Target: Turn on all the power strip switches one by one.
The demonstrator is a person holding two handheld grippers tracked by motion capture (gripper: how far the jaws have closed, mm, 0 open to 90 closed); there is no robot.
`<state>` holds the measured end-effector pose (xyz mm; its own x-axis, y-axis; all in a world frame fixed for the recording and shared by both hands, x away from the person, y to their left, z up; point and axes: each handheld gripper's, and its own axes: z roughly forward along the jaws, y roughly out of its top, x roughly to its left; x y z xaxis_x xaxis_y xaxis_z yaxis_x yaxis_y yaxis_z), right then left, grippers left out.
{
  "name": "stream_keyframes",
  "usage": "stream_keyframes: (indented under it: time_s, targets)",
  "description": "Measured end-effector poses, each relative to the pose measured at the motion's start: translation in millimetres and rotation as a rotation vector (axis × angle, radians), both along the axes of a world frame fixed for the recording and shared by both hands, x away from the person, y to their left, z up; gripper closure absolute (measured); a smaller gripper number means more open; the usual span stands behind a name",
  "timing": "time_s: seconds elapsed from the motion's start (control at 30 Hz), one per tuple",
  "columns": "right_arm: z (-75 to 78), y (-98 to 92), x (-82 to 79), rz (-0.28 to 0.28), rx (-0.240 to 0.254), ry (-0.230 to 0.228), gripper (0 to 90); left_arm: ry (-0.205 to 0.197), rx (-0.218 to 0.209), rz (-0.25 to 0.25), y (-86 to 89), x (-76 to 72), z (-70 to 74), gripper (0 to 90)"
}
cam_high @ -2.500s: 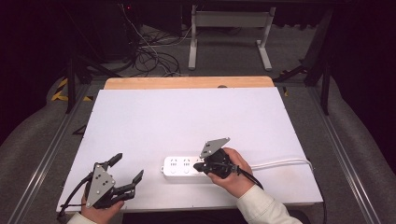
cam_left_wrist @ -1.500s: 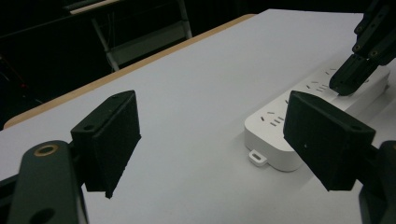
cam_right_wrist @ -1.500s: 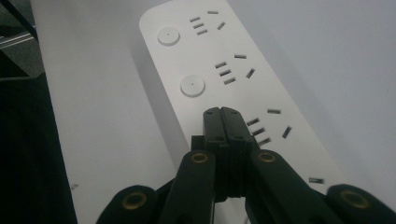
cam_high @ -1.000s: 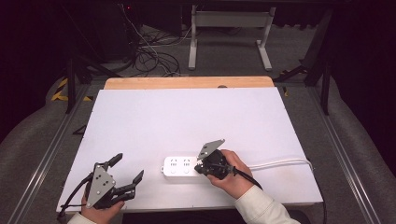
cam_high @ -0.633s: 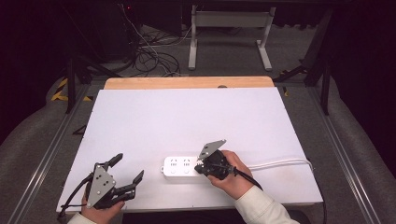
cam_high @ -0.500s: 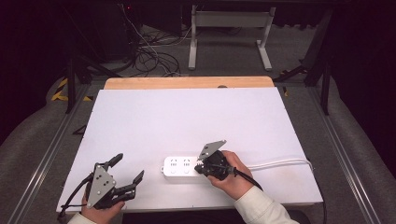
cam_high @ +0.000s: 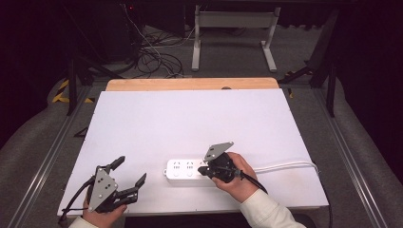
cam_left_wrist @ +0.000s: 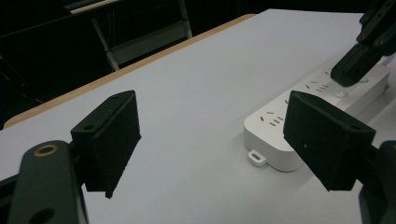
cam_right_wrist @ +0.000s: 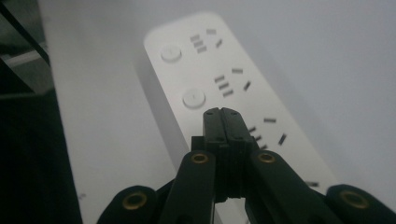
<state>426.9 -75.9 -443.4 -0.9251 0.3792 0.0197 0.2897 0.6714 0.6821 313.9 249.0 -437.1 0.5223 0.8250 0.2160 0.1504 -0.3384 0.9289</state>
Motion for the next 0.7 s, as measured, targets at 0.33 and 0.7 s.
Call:
stream_keyframes:
  time_s: [0.33, 0.7]
  targets:
    - [9.9, -0.5, -4.8, -0.004, 0.023, -0.048, 90.0, 0.001, 0.001, 0.0, -0.2, -0.2, 0.0, 19.0]
    - [13.0, 0.6, -5.0, 0.004, 0.023, -0.05, 90.0, 0.0, 0.001, -0.003, 0.5, 0.2, 0.0, 19.0]
